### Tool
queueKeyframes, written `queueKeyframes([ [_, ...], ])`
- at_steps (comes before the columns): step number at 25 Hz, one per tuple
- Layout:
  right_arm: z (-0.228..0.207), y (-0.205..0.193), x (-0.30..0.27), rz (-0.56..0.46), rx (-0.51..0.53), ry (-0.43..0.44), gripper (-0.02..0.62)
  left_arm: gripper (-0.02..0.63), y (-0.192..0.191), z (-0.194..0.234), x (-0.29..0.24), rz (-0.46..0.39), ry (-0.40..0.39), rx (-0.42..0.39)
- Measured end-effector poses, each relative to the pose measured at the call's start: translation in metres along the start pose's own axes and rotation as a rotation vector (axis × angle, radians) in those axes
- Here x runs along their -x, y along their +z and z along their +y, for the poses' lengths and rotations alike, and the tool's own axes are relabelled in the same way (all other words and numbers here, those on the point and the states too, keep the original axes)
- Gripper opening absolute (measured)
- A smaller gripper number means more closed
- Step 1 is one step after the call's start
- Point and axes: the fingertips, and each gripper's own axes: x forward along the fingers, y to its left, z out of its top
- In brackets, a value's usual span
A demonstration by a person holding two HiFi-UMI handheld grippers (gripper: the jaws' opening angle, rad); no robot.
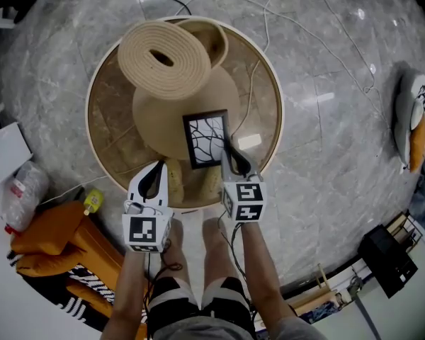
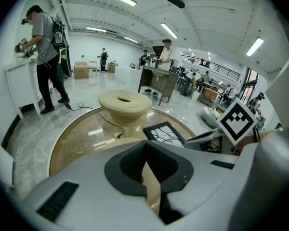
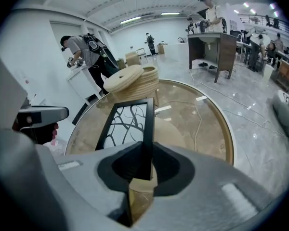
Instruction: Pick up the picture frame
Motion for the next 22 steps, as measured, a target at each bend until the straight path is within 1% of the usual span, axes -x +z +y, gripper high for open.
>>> queueKeyframes([
  [6, 0.009, 0.044, 0.034, -0.086, 0.004, -0.006, 0.061, 0.018, 0.036, -0.003, 0.02, -0.039, 0.002, -0.032],
  [10, 0.021, 0.075, 0.069, -0.134, 0.019, -0.012, 0.061, 0.018, 0.067, -0.006, 0.04, -0.071, 0.001, -0.047],
  [15, 0.031, 0.123, 0.123, -0.228, 0.023, -0.026, 0.061, 0.017, 0.115, -0.013, 0.068, -0.128, 0.002, -0.072],
  [22, 0.044, 0.201, 0.222, -0.411, 0.025, -0.051, 0.061, 0.017, 0.197, -0.029, 0.12, -0.218, 0.006, -0.127],
])
